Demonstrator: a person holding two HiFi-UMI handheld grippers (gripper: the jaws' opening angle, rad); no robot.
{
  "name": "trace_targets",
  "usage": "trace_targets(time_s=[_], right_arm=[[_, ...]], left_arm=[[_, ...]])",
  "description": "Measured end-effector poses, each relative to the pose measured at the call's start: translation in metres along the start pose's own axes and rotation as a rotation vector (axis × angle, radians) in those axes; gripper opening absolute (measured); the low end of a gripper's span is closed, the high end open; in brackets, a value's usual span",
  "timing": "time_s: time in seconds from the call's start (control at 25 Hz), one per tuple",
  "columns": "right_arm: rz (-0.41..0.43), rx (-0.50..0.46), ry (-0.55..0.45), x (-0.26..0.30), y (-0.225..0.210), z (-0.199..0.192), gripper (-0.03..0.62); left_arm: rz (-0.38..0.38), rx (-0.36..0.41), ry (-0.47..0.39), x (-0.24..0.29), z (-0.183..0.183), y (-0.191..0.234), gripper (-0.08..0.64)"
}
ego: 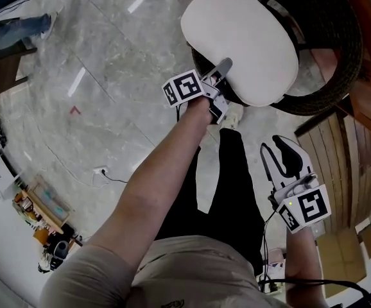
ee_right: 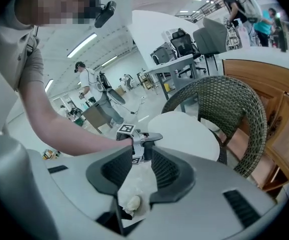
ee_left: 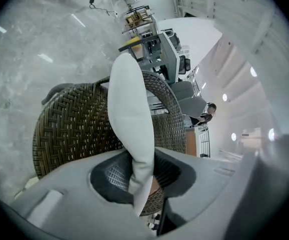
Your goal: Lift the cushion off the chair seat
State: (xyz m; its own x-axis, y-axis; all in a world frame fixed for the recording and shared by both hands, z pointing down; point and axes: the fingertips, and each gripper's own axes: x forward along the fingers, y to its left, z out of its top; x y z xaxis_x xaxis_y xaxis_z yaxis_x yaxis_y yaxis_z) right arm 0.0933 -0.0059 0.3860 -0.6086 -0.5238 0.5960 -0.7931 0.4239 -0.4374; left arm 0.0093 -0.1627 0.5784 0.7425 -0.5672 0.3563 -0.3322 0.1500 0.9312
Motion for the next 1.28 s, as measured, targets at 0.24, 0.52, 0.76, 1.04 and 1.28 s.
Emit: trace_targets(time_s=[0.24, 0.52, 0.76, 1.04, 1.28], right_arm=[[0.01, -0.04, -0.022, -0.003, 0.046, 0.028, 0.114], [0.019, -0.081, -0.021, -0.007, 0.098, 0.052, 0.082], [0.017, -0.106, -0.01, -0.01, 0.142, 0.072, 0.055], [0.033, -0.15, 0.017, -0.013, 0.194, 0.089, 0.036], [0.062, -0.182, 0.038, -0.017, 0.228, 0.095, 0.028]], left_arm=[[-0.028, -0.001, -0.024, -0.07, 0.012, -0.033, 0.1], [-0.043, 0.009, -0.038, -0.154, 0.025, -0.065, 0.098], [-0.062, 0.037, -0.037, -0.228, 0.037, -0.096, 0.097], [-0.065, 0.038, -0.082, -0.309, 0.052, -0.116, 0.097], [-0.068, 0.063, -0.106, -0.361, 0.053, -0.132, 0.097]])
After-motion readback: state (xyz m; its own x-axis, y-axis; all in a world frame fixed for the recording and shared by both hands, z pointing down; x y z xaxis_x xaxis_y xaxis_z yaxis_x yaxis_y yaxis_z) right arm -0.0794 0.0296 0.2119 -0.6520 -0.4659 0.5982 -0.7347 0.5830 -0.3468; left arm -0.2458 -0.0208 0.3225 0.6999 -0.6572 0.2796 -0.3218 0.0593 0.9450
